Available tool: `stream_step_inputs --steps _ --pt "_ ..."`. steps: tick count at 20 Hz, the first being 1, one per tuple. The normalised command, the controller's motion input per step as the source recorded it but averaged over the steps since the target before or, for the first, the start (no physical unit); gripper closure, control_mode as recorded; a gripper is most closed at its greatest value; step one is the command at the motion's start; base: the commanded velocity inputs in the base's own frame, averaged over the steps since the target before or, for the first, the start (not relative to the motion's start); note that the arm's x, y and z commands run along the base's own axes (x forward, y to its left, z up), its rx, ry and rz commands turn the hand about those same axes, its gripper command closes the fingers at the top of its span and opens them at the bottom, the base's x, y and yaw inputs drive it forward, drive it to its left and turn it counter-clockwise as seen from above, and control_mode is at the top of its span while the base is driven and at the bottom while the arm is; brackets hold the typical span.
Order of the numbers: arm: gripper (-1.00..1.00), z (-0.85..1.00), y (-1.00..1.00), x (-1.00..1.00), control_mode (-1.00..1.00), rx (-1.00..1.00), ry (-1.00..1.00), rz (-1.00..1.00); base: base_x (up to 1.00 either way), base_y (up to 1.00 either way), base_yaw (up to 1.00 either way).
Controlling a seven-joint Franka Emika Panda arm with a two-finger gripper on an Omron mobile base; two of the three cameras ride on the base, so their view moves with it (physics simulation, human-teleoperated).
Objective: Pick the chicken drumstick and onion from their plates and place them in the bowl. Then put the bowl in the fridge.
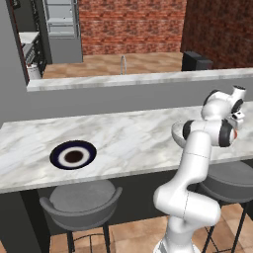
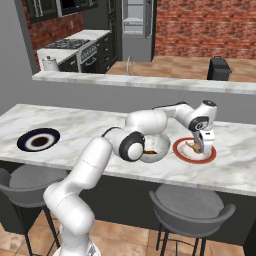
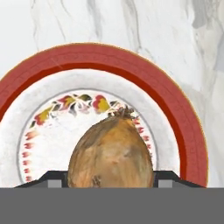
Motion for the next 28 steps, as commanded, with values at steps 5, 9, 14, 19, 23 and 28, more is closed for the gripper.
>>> stream_step_inputs --steps 5,9,14,19,23,28 --pt "1.0 0.35 0.08 -0.42 -1.0 0.0 -0.02 0.0 0.0 0.0 0.0" --pt "1.0 0.4 0.2 -0.43 -1.0 0.0 -0.07 0.0 0.0 0.0 0.0" --pt "1.0 0.32 0.34 -0.45 -1.0 0.0 -0.1 0.0 0.0 0.0 0.0" --pt "1.0 0.16 0.49 -0.36 -1.0 0.0 -0.07 0.0 0.0 0.0 0.0" --pt "1.0 0.23 0.5 -0.33 -1.0 -0.05 -0.08 0.0 0.0 0.0 0.0" --pt "1.0 0.23 0.53 -0.19 -1.0 -0.12 -0.04 0.0 0.0 0.0 0.0"
